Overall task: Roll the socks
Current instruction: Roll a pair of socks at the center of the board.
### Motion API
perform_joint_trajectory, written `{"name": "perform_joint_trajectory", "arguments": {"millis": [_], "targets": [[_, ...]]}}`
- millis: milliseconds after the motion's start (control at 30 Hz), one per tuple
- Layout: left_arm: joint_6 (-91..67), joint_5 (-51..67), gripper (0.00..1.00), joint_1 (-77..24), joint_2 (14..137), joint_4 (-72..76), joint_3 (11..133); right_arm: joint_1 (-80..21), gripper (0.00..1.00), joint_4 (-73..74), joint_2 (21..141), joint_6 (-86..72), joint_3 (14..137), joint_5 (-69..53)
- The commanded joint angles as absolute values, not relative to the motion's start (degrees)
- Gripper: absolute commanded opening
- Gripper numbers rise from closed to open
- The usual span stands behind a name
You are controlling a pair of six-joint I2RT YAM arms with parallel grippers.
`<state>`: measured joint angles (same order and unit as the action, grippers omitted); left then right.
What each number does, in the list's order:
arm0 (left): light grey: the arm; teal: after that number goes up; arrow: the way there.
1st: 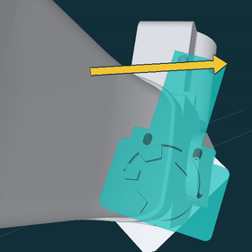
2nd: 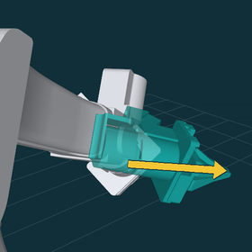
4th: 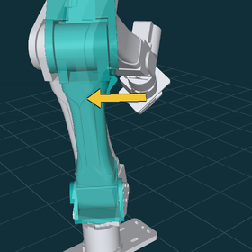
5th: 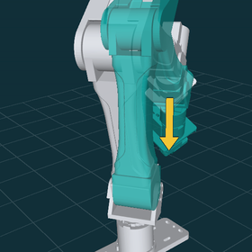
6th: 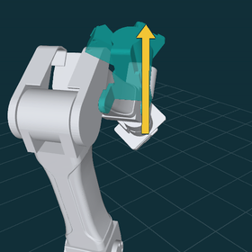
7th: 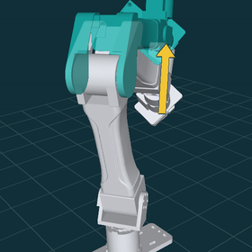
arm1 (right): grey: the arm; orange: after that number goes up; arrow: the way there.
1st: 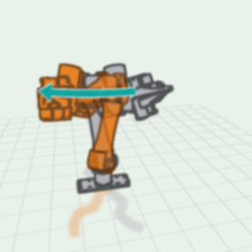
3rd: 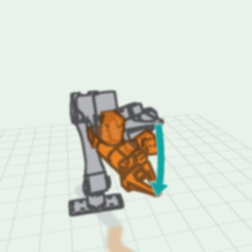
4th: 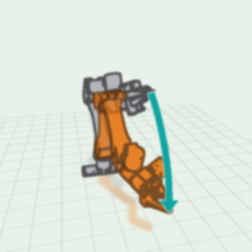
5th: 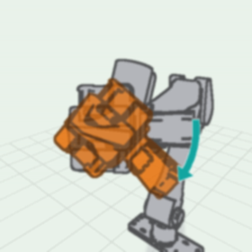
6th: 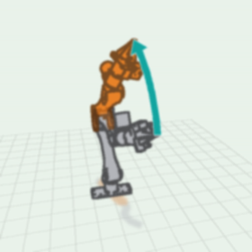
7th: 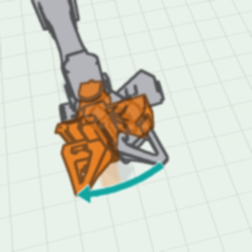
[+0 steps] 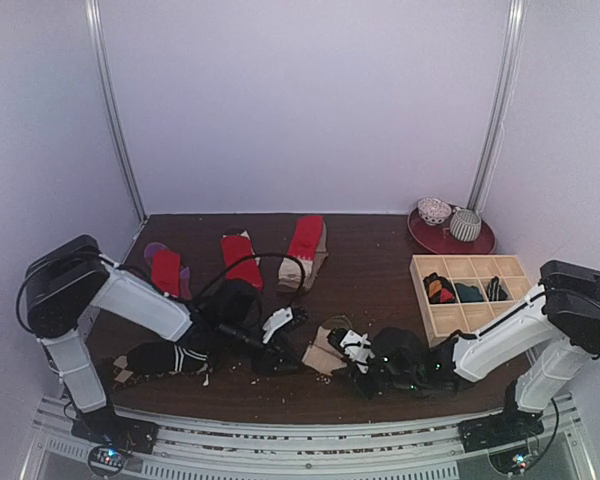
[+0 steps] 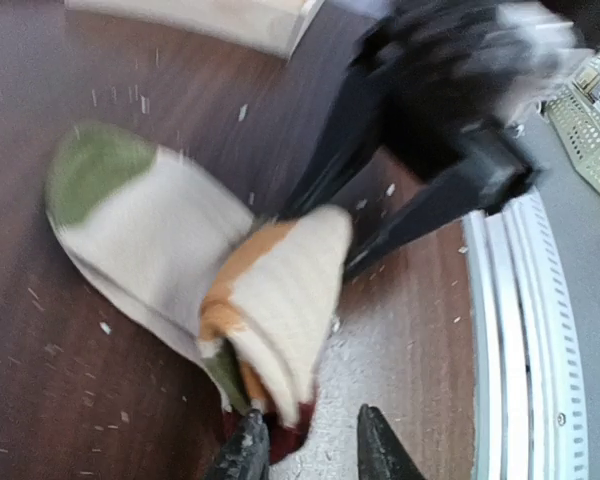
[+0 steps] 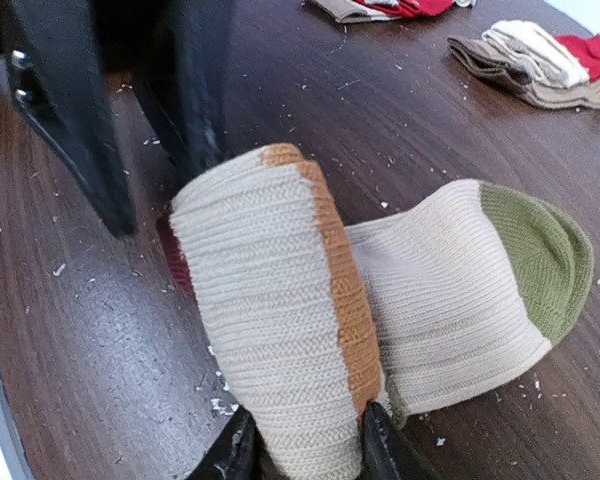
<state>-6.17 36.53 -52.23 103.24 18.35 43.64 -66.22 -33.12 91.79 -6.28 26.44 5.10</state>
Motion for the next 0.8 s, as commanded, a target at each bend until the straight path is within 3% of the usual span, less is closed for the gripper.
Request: {"name": "perform_joint_trajectory", "arguments": {"millis": [0, 33, 67, 100, 133, 567, 767], "targets": [[2.6, 33.2, 0.31, -52.5, 94.8, 34.3, 39.6, -62.4, 0.33, -25.9, 93.6, -11.7, 24.2, -10.0], [4.2, 33.8, 0.36, -52.5, 94.4, 35.3, 39.6, -61.7, 0.33, -25.4, 94.4, -11.8, 24.4, -12.9], [5.6, 34.7, 0.56, -52.5, 94.4, 36.4, 39.6, -60.9, 0.33, -24.5, 95.1, -11.6, 24.7, -15.2], [6.4, 35.4, 0.93, -52.5, 94.7, 37.3, 39.8, -60.6, 0.33, -23.7, 95.6, -11.4, 25.3, -16.5], [7.0, 36.2, 0.98, -52.5, 95.4, 37.6, 40.3, -60.3, 0.33, -22.4, 96.1, -10.8, 26.1, -17.6], [10.1, 38.7, 0.98, -53.3, 106.2, 36.9, 41.6, -56.8, 0.32, -8.6, 103.0, -6.0, 35.8, -24.0], [5.7, 35.6, 0.76, -53.3, 101.1, 38.8, 36.9, -56.8, 0.33, -9.0, 103.3, -6.8, 35.6, -23.4]]}}
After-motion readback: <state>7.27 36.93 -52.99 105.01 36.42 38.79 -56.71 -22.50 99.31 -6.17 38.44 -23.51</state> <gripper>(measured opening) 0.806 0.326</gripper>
